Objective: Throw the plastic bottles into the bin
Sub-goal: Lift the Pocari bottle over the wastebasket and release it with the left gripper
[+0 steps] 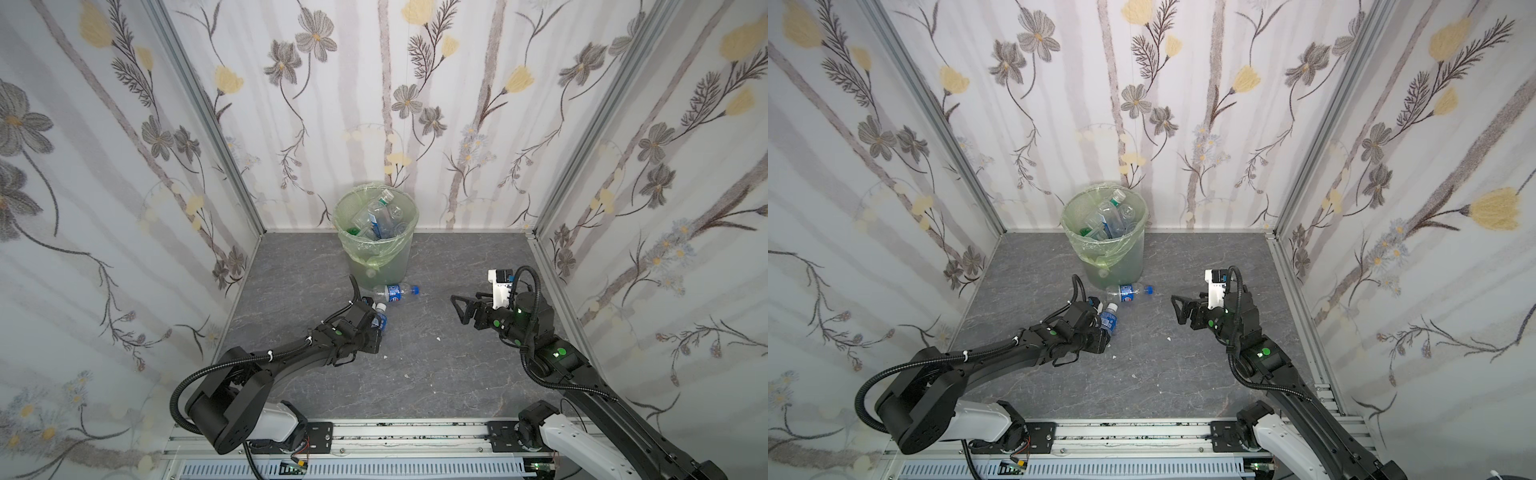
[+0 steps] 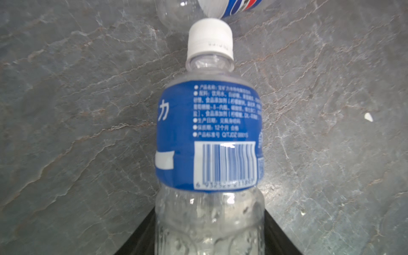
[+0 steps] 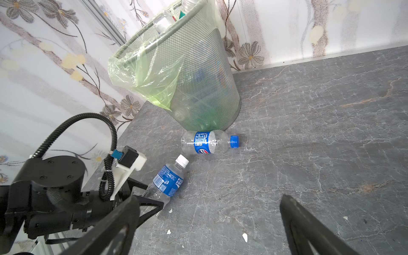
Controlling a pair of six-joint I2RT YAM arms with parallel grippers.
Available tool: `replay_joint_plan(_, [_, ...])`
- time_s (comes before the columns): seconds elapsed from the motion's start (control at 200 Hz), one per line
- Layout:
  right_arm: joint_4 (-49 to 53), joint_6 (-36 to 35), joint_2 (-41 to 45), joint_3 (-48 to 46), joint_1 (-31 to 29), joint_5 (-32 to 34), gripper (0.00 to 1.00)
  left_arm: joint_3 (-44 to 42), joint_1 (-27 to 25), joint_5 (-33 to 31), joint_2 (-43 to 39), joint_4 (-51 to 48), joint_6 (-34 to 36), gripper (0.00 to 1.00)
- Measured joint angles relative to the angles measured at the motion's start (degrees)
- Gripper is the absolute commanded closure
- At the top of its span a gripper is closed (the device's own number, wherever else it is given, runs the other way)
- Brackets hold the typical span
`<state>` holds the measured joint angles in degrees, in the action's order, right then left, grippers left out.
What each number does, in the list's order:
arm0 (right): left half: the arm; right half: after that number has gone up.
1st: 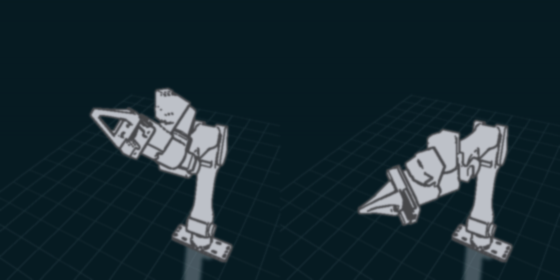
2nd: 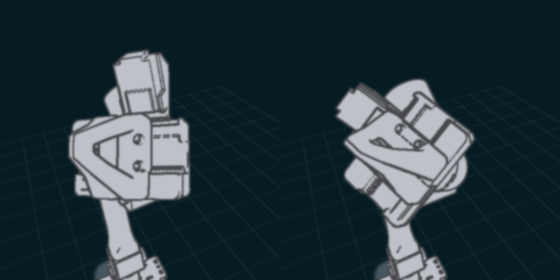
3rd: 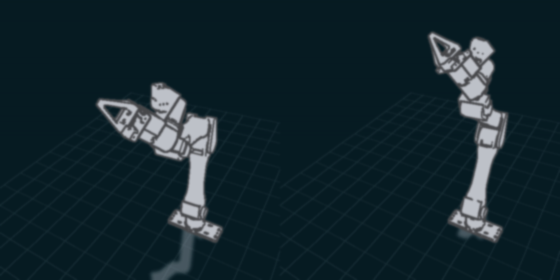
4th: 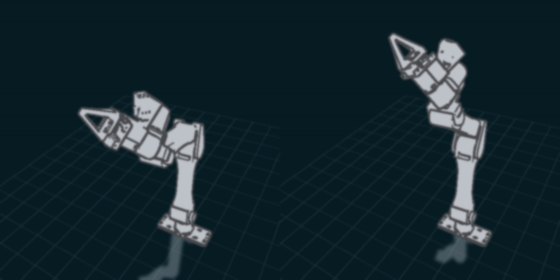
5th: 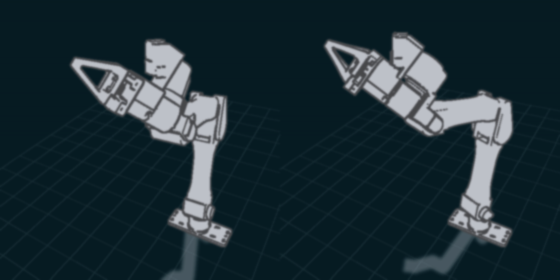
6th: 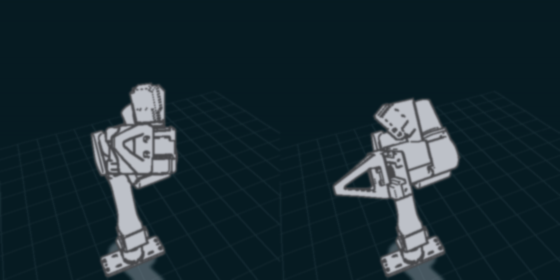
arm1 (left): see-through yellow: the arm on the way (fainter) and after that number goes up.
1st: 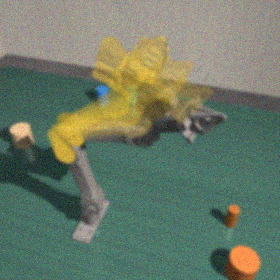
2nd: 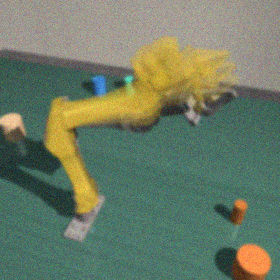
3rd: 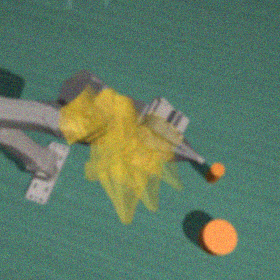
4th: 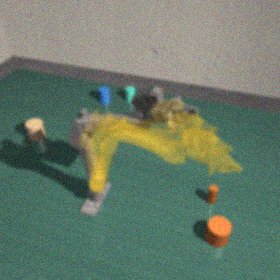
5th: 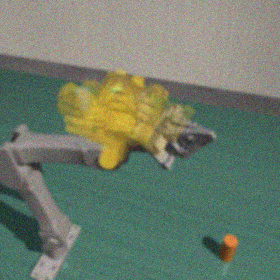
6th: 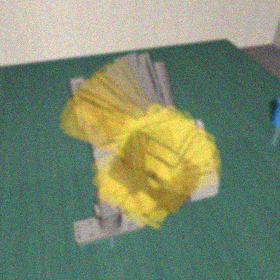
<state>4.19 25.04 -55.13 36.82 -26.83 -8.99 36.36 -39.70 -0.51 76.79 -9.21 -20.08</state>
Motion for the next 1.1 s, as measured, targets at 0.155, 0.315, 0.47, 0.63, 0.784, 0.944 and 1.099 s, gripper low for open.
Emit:
replay_joint_plan(0.155, [-0.02, 0.00, -0.13, -0.02, 0.28, 0.39, 0.00, -2.16, -0.52, -0.81, -11.96, 0.09, -2.47, 0.44])
replay_joint_plan(0.315, [0.00, -0.02, -1.01, -0.07, 0.57, 0.44, 0.00, -1.51, -0.59, -2.38, -25.31, -0.33, -3.93, 0.48])
replay_joint_plan(0.47, [0.00, -0.02, -1.31, -0.09, 0.55, 0.46, 0.00, 7.80, -0.63, -6.93, -29.97, -2.71, -3.82, 0.50])
replay_joint_plan(0.63, [0.02, -0.02, -0.66, -0.46, 0.55, 0.59, 0.00, 22.03, -0.39, -12.55, -24.50, -5.42, -1.55, 0.50])
replay_joint_plan(0.784, [-0.04, 0.00, -0.35, -0.70, 0.57, 0.59, 0.01, 39.78, 2.14, -15.69, -10.27, -5.81, 2.27, 0.50])
replay_joint_plan(0.944, [-0.09, 0.00, -0.42, -1.46, 0.59, 0.35, 0.02, 55.91, 8.22, -16.06, 4.61, -6.95, 2.29, 0.43])
replay_joint_plan(1.099, [-0.35, 0.00, -1.16, -3.04, 0.59, -0.17, 0.02, 61.48, 14.08, -12.79, 13.57, -9.94, 0.83, 0.05])
